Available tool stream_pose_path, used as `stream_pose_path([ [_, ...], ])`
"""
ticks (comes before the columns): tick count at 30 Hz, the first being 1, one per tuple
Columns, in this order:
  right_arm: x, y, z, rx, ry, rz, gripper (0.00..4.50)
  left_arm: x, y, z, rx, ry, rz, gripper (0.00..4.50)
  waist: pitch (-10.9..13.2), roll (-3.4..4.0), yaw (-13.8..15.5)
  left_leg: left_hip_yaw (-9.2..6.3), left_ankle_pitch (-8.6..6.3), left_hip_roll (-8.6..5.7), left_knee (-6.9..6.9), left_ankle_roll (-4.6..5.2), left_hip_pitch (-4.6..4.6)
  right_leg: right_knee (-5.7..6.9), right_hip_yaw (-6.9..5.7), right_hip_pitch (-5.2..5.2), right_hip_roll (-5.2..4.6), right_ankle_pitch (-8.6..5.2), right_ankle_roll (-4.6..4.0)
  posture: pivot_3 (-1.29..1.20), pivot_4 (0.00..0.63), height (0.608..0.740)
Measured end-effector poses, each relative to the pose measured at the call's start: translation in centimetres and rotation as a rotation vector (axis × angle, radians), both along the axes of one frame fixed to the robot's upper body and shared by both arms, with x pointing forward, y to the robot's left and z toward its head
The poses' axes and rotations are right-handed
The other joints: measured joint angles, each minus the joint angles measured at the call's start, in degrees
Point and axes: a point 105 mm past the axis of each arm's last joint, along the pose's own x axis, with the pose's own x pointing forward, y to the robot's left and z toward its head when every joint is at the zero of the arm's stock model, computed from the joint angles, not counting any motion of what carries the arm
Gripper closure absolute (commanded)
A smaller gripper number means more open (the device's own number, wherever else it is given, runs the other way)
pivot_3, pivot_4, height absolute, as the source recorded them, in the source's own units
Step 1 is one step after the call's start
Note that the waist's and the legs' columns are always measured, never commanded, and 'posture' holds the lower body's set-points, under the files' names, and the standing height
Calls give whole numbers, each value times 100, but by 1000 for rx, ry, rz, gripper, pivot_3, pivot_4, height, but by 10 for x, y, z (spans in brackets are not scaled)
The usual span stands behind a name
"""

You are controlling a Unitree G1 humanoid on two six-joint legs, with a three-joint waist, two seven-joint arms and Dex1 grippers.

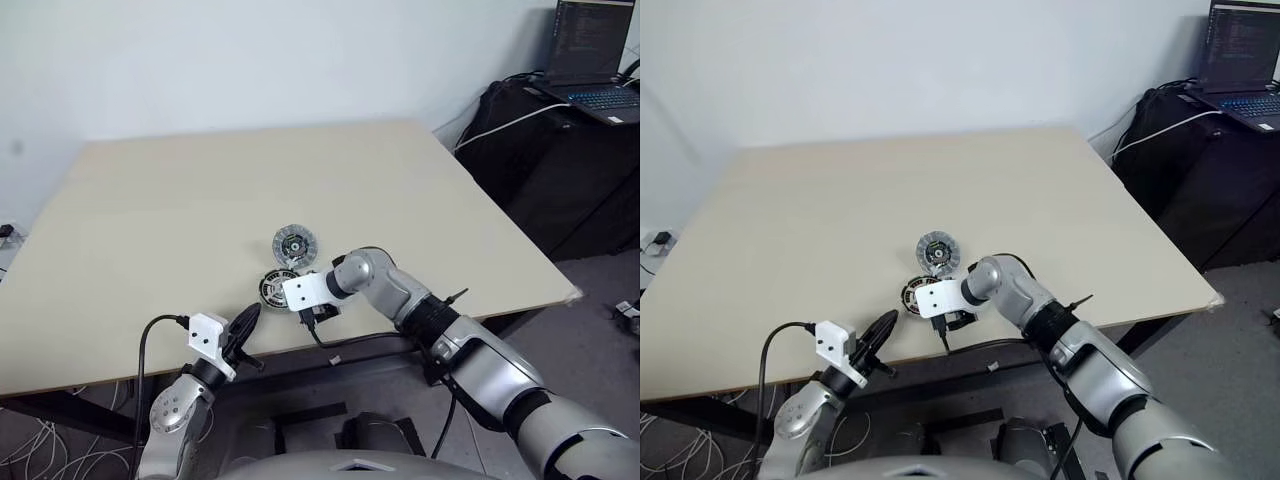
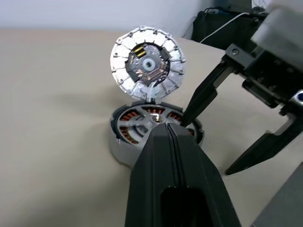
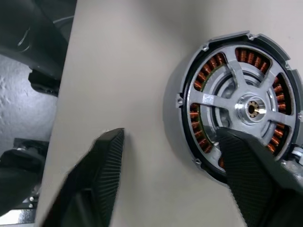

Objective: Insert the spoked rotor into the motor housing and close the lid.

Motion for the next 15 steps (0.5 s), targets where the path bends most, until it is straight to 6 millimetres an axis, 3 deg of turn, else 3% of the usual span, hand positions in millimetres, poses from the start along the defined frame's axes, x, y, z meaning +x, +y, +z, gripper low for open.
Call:
stream_pose_path([
  [7,1,3,4,2,-4,15,4346,-4,-4,4,-10,15,10,4500,0,0,6,0,0,-1,-1,0,-2,-1,0,0,-1,0,-1,0,0,740],
  [15,0,0,2,3,4,4,4372,2,-16,32,-23,-8,7,4500,1,1,17,0,0,0,-1,0,-1,0,1,0,2,-1,0,0,0,740],
])
